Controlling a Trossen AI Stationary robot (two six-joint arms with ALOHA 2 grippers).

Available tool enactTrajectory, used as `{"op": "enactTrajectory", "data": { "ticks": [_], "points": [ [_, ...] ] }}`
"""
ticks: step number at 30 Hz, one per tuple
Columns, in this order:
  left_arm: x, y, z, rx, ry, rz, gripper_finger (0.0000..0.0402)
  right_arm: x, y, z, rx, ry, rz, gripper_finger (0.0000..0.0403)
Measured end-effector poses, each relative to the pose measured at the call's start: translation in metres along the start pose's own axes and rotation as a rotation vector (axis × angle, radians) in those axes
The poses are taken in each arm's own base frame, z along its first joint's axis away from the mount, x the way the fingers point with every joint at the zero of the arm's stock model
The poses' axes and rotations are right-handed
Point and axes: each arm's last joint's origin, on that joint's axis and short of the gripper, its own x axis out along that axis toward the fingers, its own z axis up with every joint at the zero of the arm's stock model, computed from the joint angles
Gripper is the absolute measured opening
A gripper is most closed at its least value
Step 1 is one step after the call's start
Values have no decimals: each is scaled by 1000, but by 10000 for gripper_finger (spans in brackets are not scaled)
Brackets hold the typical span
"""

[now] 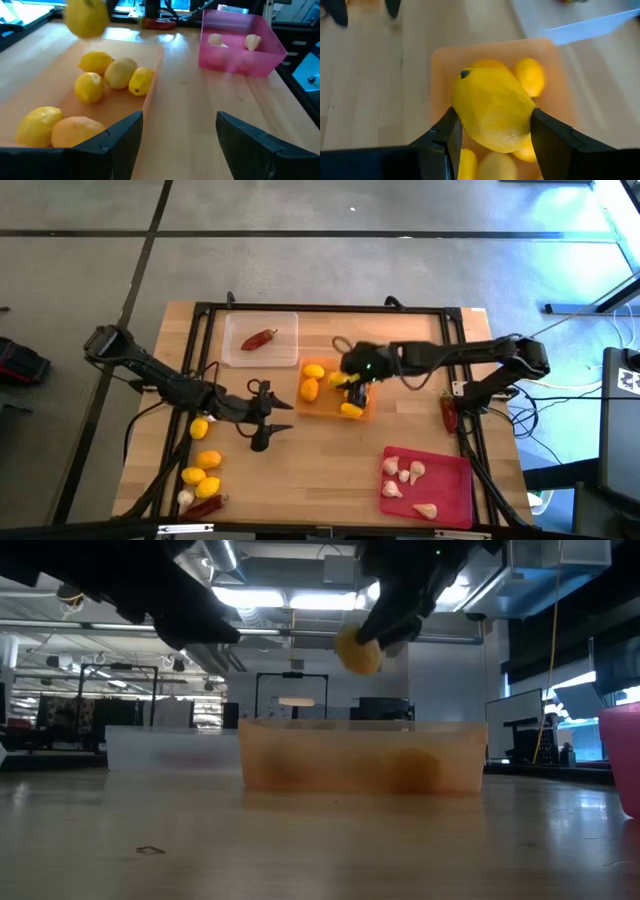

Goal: Sort produce into baskets
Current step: Put the lemon into the orange bin

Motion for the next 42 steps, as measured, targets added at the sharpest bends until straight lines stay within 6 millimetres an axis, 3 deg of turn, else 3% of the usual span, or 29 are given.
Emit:
{"op": "enactTrajectory", "data": {
  "ticks": [4, 9, 14, 19, 27, 34, 42],
  "points": [
    [-3, -6, -1, 30, -16, 33, 246, 30, 15, -7, -36, 12, 14, 179],
    [-3, -6, -1, 131, -14, 40, 246, 66, 18, -20, -54, 90, -12, 179],
    [-3, -5, -2, 156, -10, 43, 246, 82, 17, -28, -57, 136, -20, 179],
    [-2, -3, -1, 150, -14, 52, 246, 83, 18, -25, -12, 111, -19, 200],
    [-3, -11, 9, 129, 21, 40, 246, 82, 18, -26, 32, 119, -22, 293],
    [-19, -33, 34, 82, 239, 27, 246, 71, 30, -21, 0, 62, -25, 318],
    [-50, -58, 33, -137, 548, -101, 246, 61, 64, -15, -54, -53, 48, 319]
  ]
}}
